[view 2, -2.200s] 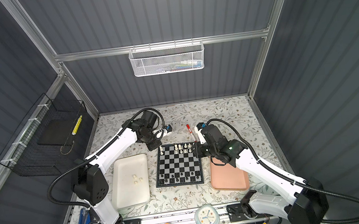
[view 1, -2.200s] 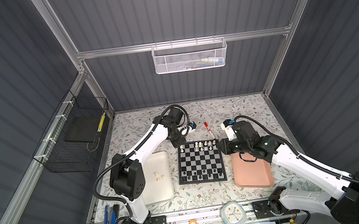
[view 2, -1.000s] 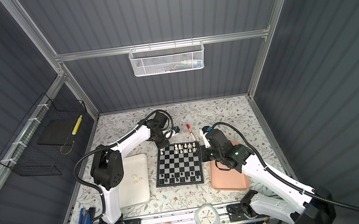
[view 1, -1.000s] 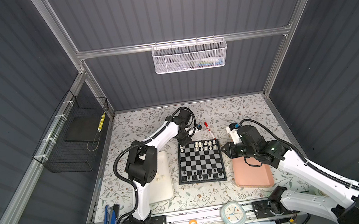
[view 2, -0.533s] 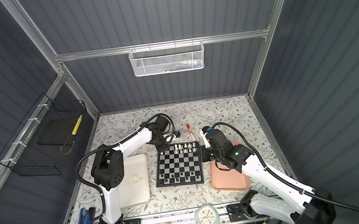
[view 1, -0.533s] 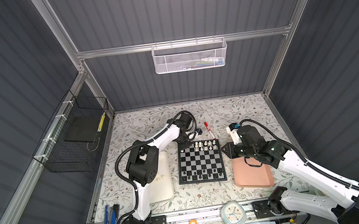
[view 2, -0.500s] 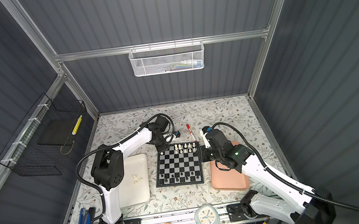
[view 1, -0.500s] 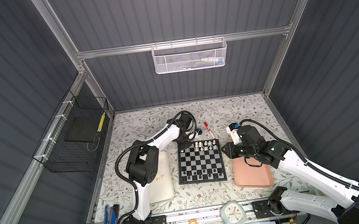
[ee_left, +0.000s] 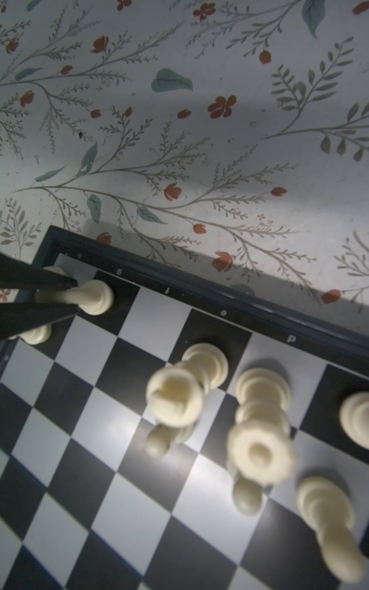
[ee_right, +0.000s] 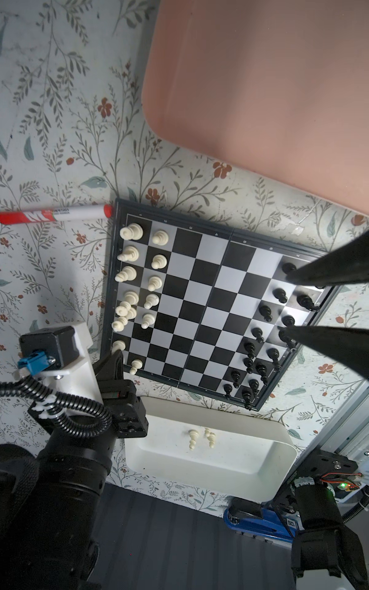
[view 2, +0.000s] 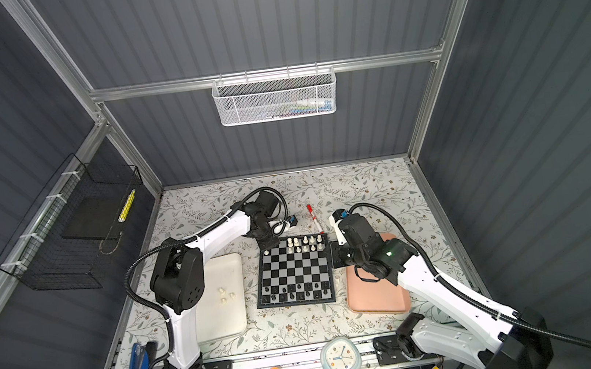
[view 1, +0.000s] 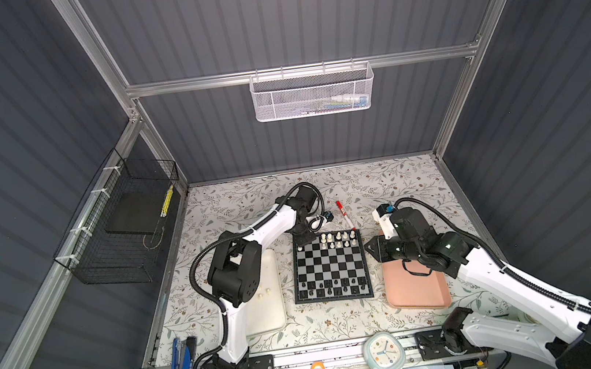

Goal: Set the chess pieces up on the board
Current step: 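Lower the white pawn onto an empty square in the white rows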

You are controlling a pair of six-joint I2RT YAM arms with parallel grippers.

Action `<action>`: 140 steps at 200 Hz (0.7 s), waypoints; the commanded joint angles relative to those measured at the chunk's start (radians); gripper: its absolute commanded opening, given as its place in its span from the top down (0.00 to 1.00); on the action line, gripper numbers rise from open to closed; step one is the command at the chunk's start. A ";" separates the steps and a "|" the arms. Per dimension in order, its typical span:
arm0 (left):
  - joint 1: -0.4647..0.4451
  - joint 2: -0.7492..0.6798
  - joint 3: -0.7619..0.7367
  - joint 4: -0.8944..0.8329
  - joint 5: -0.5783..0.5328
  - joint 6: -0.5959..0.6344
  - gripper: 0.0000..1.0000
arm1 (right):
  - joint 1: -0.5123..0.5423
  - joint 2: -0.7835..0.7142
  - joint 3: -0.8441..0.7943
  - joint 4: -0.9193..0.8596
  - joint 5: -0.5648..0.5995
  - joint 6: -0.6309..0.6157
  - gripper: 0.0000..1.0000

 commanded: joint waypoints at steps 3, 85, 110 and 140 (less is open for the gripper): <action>-0.010 -0.001 -0.003 0.001 0.008 0.005 0.97 | -0.003 -0.014 -0.013 0.000 0.001 0.009 0.75; -0.014 0.002 -0.003 -0.003 0.016 0.004 0.93 | -0.003 -0.014 -0.023 0.007 0.000 0.012 0.75; -0.014 0.001 -0.007 -0.003 0.013 0.004 0.90 | -0.003 -0.014 -0.024 0.009 -0.002 0.012 0.74; -0.016 -0.002 -0.007 -0.004 0.010 0.005 0.86 | -0.003 -0.014 -0.023 0.011 -0.002 0.011 0.75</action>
